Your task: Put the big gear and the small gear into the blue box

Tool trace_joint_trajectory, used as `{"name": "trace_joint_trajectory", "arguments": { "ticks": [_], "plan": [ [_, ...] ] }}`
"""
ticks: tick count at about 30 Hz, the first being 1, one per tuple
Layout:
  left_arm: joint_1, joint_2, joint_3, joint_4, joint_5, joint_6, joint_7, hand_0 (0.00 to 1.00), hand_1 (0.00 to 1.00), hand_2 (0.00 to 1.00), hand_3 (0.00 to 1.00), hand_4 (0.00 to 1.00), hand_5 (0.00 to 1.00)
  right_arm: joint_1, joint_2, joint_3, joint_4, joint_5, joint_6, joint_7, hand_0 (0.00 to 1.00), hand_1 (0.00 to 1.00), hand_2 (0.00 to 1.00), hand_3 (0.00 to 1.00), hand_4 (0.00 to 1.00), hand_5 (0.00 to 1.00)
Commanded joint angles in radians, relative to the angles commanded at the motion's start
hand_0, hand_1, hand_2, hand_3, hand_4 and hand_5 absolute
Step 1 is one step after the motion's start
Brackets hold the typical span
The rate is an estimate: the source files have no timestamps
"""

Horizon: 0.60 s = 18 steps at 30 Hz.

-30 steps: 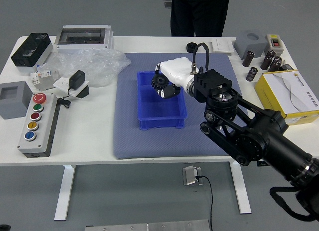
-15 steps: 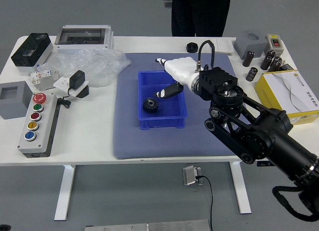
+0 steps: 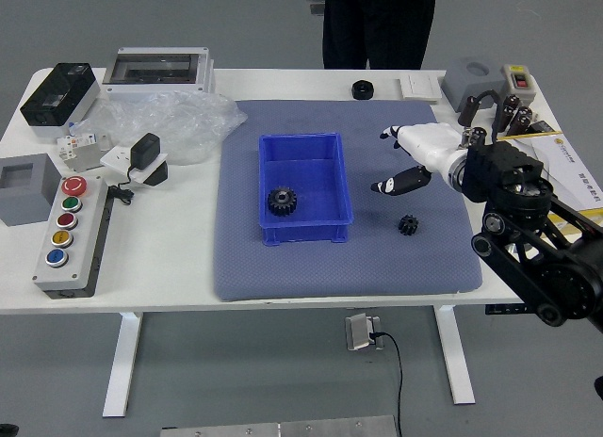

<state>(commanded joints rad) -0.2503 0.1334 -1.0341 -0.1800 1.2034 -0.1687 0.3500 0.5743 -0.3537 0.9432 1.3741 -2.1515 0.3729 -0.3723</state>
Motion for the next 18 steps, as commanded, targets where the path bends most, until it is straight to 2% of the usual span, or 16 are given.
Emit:
{"name": "trace_joint_trajectory", "arguments": {
  "ticks": [1,6,7,18],
  "plan": [
    [0.0,0.001,-0.001,0.0,-0.002,0.001,0.0,0.822,0.781,0.774,0.75,0.658,0.377,-0.006,-0.004,-0.001,0.001,0.002,0.004,-0.001,0.725,0.616,0.685,0.766,0.827,0.488],
    [0.001,0.008,-0.008,0.0,-0.007,0.002,-0.002,0.822,0.781,0.774,0.75,0.658,0.377,-0.025,-0.014,-0.006,0.011,0.003,0.026,-0.006,0.725,0.616,0.685,0.766,0.827,0.488],
    [0.001,0.009,-0.008,0.0,-0.007,0.002,-0.002,0.822,0.781,0.774,0.75,0.658,0.377,-0.028,-0.015,-0.006,0.013,0.003,0.031,-0.007,0.714,0.598,0.649,0.684,0.807,0.473],
    [0.002,0.01,-0.007,0.0,-0.008,0.003,-0.003,0.822,0.781,0.774,0.75,0.658,0.377,-0.06,-0.024,-0.021,-0.002,0.004,0.041,-0.004,0.708,0.592,0.632,0.664,0.795,0.464]
  ]
}}
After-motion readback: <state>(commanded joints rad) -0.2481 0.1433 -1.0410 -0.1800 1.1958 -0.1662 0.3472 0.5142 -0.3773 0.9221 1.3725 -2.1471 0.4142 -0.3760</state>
